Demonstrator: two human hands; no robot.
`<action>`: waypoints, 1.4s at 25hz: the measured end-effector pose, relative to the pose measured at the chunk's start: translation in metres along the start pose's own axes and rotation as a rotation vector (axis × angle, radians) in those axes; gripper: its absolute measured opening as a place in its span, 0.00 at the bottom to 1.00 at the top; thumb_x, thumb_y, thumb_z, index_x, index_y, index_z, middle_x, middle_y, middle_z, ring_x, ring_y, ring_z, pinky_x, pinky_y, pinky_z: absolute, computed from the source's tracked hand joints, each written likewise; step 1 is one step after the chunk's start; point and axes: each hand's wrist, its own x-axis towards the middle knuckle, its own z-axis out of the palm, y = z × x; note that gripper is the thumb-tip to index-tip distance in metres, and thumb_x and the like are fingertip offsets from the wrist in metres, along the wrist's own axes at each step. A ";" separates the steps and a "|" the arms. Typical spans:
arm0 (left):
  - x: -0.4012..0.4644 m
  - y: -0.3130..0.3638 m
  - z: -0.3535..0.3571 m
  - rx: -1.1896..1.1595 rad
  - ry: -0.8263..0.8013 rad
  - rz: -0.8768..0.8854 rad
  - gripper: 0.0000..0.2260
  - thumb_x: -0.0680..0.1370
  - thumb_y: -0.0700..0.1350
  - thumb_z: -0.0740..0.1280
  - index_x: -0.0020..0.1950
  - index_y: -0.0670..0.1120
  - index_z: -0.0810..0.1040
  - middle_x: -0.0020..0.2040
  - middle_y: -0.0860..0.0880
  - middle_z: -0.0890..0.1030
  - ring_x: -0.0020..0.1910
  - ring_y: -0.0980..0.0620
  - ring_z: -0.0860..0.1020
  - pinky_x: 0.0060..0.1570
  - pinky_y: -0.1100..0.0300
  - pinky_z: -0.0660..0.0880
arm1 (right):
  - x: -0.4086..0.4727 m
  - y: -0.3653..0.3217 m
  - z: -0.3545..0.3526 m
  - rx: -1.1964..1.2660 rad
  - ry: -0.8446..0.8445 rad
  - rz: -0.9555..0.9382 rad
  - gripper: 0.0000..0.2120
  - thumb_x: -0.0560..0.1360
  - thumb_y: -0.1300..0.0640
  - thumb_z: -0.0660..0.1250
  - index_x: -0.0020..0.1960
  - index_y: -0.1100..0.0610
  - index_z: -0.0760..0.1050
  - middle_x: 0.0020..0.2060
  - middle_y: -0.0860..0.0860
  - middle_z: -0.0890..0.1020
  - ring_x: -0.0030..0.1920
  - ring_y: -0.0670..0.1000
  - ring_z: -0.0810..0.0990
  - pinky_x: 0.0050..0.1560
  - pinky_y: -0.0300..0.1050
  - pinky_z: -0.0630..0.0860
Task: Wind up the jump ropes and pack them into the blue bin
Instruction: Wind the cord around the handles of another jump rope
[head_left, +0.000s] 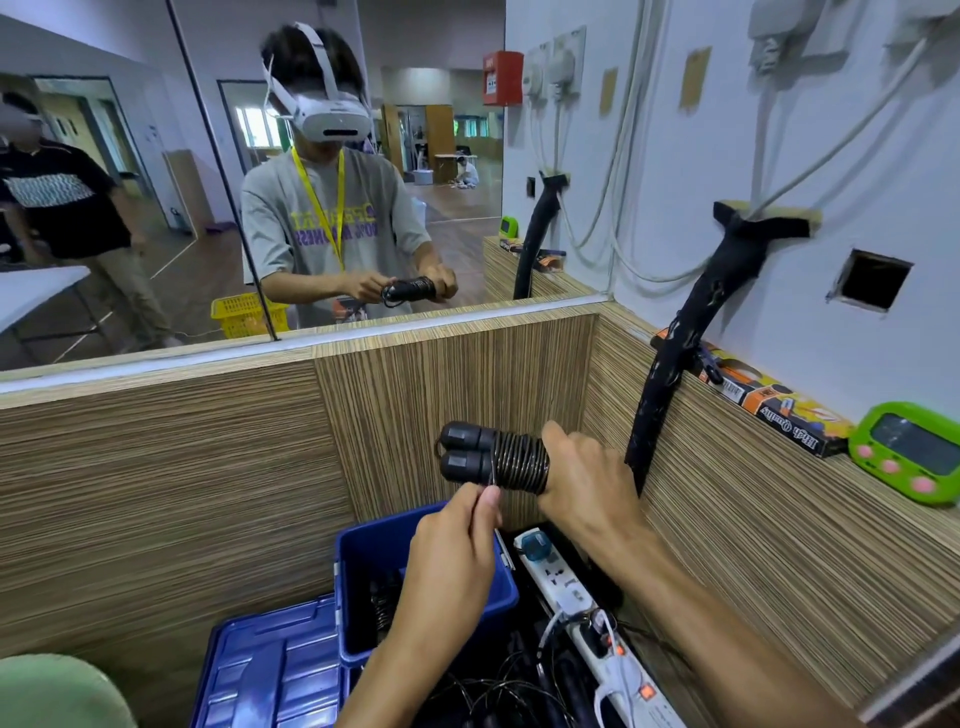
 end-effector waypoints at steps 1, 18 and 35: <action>-0.001 0.004 -0.001 -0.011 -0.003 0.016 0.16 0.82 0.51 0.56 0.37 0.49 0.71 0.26 0.51 0.70 0.26 0.55 0.66 0.28 0.60 0.62 | 0.000 -0.002 0.000 0.008 -0.003 -0.005 0.11 0.73 0.58 0.69 0.51 0.55 0.68 0.40 0.51 0.78 0.39 0.56 0.81 0.38 0.50 0.77; 0.005 -0.048 0.001 -0.498 0.019 -0.155 0.28 0.80 0.64 0.53 0.30 0.44 0.62 0.26 0.51 0.60 0.26 0.55 0.58 0.26 0.64 0.56 | -0.003 -0.021 -0.020 0.236 0.028 -0.035 0.12 0.71 0.64 0.69 0.50 0.56 0.70 0.37 0.46 0.75 0.36 0.48 0.77 0.37 0.48 0.80; 0.094 -0.054 -0.067 0.904 -0.311 0.573 0.32 0.82 0.59 0.43 0.24 0.45 0.67 0.19 0.53 0.59 0.16 0.56 0.60 0.23 0.65 0.54 | -0.049 -0.017 -0.002 0.121 -0.256 -0.425 0.14 0.71 0.61 0.66 0.45 0.48 0.61 0.36 0.46 0.75 0.36 0.53 0.77 0.39 0.52 0.76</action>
